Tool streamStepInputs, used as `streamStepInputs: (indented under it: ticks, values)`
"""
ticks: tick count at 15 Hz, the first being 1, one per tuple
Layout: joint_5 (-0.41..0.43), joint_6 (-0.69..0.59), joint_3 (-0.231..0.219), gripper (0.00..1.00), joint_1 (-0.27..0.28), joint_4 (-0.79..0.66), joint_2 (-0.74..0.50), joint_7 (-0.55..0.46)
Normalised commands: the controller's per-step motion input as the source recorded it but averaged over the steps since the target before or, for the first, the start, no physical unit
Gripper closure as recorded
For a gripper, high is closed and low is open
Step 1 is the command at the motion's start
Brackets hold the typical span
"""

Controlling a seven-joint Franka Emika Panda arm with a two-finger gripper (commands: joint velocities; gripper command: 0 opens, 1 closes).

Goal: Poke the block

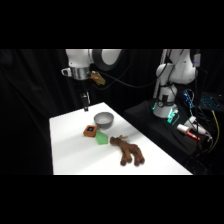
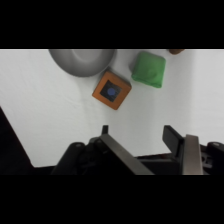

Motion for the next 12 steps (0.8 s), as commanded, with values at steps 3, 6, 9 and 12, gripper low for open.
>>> streamStepInputs:
  ticks: [3, 6, 9, 12]
  values:
    - [-0.066, 0.01, -0.049, 0.59, -0.061, 0.25, 0.15, 0.18]
    - [-0.046, -0.01, -0.041, 0.86, -0.053, 0.25, 0.14, 0.16]
    - [-0.021, 0.0, -0.017, 0.98, -0.033, 0.21, 0.14, 0.12]
    - [0.029, 0.06, 0.012, 0.96, -0.025, 0.16, 0.15, 0.06]
